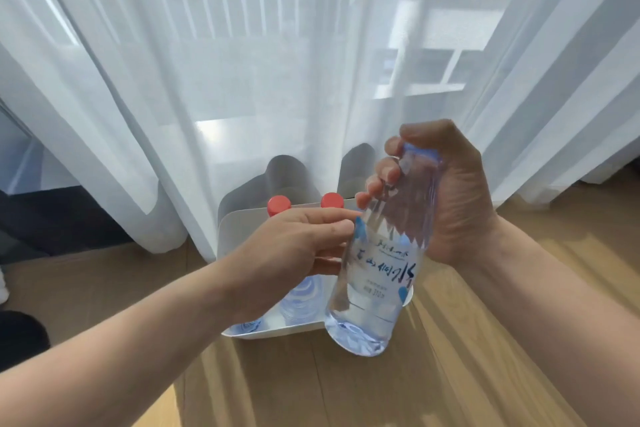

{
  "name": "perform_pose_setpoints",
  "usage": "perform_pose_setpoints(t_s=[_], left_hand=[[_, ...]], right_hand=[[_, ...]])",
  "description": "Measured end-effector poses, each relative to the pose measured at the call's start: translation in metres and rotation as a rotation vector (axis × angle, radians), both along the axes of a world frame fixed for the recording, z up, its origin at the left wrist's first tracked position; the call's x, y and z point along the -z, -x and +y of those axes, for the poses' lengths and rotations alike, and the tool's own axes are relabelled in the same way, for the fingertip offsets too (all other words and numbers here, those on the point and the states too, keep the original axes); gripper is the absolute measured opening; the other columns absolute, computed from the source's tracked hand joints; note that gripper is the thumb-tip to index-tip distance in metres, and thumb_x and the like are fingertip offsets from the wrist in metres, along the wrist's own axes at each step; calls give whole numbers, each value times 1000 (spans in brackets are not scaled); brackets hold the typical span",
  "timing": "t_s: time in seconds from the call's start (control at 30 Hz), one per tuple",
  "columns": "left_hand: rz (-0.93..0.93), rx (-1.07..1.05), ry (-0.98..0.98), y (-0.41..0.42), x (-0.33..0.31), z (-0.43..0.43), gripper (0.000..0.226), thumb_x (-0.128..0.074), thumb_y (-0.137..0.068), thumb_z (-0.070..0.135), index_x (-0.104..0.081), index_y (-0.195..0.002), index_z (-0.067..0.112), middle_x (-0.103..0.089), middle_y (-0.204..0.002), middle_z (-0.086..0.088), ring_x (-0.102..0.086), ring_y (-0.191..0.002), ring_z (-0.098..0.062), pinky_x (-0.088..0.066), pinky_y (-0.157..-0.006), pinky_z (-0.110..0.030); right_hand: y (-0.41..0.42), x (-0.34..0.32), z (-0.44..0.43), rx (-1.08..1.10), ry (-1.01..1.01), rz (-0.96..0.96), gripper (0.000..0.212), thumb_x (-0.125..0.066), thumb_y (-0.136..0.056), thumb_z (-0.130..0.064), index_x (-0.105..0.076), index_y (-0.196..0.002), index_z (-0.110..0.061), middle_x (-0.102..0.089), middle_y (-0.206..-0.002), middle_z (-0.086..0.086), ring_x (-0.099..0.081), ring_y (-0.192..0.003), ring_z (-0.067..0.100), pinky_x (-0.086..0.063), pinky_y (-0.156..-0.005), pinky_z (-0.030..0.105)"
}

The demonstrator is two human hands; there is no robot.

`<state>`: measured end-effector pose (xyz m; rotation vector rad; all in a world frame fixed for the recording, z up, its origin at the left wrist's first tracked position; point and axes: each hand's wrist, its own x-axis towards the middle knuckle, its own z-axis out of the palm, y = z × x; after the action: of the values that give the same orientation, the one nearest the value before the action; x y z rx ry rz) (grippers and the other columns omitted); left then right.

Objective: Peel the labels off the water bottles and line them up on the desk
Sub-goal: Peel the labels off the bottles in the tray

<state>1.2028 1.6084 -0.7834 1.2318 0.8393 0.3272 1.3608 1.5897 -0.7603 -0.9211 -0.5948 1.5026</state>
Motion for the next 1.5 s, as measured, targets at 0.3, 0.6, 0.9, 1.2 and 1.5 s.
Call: perform_pose_setpoints(t_s=[0.3,0.6,0.9,1.2,1.5], left_hand=[[-48,-34,-237,7,-10,5,29,-69,-64,21,-77,-88,8,-76,-77,-11,-67,-62,-10,-54,-58,-17],[-48,-3,-178,13,2,9,7,-75,-71,15,-70,-66,16,-64,-65,-4,-56,-59,-12,-50,-58,-17],[18,87,-190,31,-3,20,7,-67,-71,23,-70,-65,19,-63,-65,1,-54,-65,-15,-39,-75,-38],[-39,140,-204,44,-12,34,15,-75,-63,28,-72,-71,16,-67,-74,-8,-57,-72,-20,-51,-66,-19],[187,52,-354,61,-24,49,6,-77,-70,9,-70,-70,8,-67,-61,-1,-59,-56,-7,-49,-54,-12]], right_hand=[[-7,2,0,-7,54,125,17,-53,-60,-33,-52,-57,-16,-54,-45,-4,-53,-42,12,-48,-54,22],[-4,7,5,-30,103,-70,19,-56,-66,-29,-47,-54,-17,-46,-44,-4,-46,-44,13,-48,-55,25],[-6,18,15,372,184,-530,27,-60,-82,-27,-48,-59,-16,-54,-49,-1,-51,-48,15,-47,-56,27],[3,9,22,534,158,-539,22,-62,-83,-35,-53,-68,-24,-53,-51,-6,-48,-39,3,-46,-49,19],[-7,17,16,525,118,-808,20,-52,-74,-12,-51,-70,7,-40,-65,15,-36,-57,22,-35,-55,30]])
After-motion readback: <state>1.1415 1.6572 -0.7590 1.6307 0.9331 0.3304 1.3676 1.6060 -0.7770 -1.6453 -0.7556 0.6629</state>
